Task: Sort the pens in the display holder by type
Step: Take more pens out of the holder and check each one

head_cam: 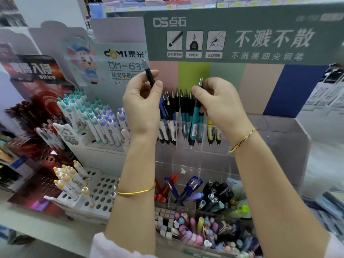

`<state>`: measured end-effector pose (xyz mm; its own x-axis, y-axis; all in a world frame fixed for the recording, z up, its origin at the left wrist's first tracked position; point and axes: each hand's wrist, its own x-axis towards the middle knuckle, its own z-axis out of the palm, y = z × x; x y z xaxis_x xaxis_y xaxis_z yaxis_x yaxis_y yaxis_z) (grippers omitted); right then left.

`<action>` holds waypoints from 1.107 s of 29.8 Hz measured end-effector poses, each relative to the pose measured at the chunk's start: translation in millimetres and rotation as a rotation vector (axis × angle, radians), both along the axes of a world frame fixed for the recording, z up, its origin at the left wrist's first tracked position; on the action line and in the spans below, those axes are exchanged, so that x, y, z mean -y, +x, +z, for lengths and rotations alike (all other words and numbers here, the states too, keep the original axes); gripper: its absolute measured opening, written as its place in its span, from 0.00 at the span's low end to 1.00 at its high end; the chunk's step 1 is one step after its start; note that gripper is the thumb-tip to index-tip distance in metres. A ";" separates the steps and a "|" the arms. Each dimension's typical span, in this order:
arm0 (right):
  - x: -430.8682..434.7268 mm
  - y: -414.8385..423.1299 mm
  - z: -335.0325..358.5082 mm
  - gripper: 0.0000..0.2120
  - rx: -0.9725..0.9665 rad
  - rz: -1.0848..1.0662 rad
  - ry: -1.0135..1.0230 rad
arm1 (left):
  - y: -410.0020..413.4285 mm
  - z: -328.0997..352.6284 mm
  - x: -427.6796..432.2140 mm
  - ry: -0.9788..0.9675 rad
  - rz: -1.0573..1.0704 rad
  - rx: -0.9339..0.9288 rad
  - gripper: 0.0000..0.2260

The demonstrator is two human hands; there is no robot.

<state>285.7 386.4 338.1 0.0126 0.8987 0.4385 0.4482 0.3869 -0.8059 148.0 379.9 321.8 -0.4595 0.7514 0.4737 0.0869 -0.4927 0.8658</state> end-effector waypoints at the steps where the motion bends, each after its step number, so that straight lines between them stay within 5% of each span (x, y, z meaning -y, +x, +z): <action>1: -0.1 1.3 -0.9 0.11 0.006 0.009 -0.011 | 0.7 -2.0 -2.4 0.004 0.029 -0.008 0.08; 12: -1.2 12.6 -4.3 0.05 -0.088 0.028 -0.046 | -1.5 -0.2 -9.3 0.053 0.296 -0.287 0.07; 19: -1.7 4.2 -5.4 0.05 -0.047 0.042 0.001 | 10.1 -13.4 -0.9 -0.076 0.473 -0.637 0.18; 24: -2.8 2.9 -3.7 0.04 -0.070 -0.011 0.059 | 11.6 -20.0 -4.1 -0.111 0.660 -0.796 0.10; 33: 2.3 -2.1 8.3 0.03 -0.080 -0.091 0.287 | 4.5 -9.3 -2.1 -0.290 0.592 -0.881 0.09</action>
